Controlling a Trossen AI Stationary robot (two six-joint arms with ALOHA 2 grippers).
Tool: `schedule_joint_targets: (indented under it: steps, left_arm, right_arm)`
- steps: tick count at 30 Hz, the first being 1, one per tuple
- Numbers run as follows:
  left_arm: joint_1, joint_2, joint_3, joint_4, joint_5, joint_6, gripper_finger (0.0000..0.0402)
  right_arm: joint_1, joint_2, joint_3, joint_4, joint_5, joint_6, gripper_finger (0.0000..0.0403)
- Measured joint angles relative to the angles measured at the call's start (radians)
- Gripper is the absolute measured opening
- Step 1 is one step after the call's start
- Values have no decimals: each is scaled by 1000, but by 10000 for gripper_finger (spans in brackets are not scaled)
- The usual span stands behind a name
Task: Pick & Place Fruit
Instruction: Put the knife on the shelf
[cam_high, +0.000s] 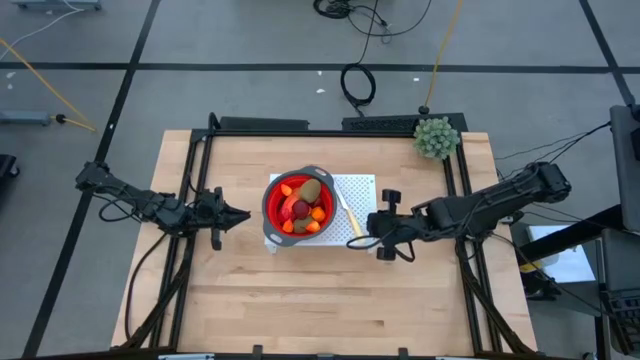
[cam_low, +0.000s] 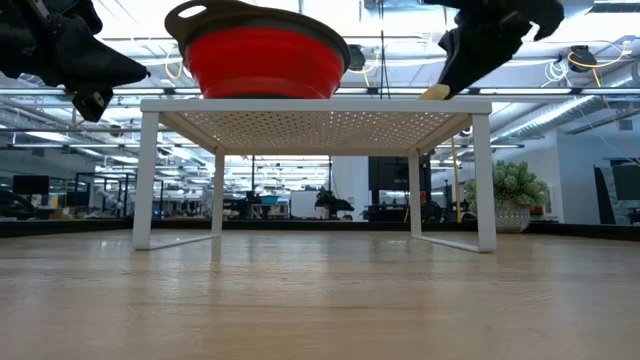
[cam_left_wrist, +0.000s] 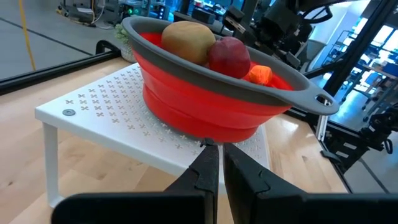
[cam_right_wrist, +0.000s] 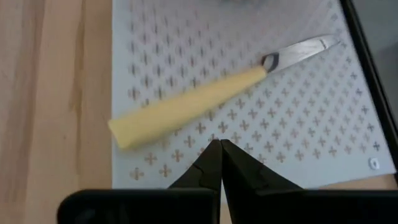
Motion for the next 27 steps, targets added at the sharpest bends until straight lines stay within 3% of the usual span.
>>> schedule_joint_targets:
  steps: [27]
  left_arm:
    - [0,0,0,1,-1,3,21]
  right_arm:
    - [20,33,1,41,-4,40,0]
